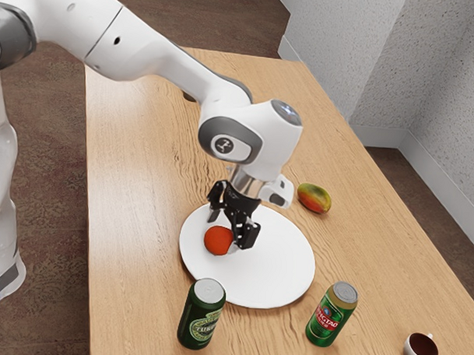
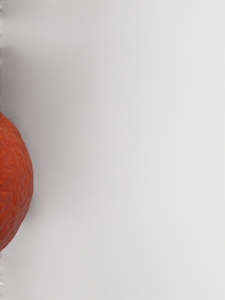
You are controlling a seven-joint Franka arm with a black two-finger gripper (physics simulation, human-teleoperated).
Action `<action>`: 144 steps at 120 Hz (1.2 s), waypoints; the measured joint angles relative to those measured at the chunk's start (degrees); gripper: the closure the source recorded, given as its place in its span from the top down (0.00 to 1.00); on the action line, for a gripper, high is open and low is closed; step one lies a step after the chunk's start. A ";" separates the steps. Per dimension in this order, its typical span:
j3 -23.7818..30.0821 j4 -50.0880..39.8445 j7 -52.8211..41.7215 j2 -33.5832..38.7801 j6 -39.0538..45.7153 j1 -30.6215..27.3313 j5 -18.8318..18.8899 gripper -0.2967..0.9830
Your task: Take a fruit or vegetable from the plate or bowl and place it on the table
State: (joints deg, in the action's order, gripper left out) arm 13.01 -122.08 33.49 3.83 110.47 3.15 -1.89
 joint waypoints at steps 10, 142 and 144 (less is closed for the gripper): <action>0.00 -0.33 0.00 0.40 0.18 -0.15 -0.06 0.77; 0.70 -3.39 0.18 3.14 1.81 0.31 -1.60 0.77; 0.70 -3.40 0.21 3.15 1.84 0.31 -1.61 0.77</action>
State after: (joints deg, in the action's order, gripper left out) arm 13.71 -125.49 33.70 6.98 112.31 3.45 -3.49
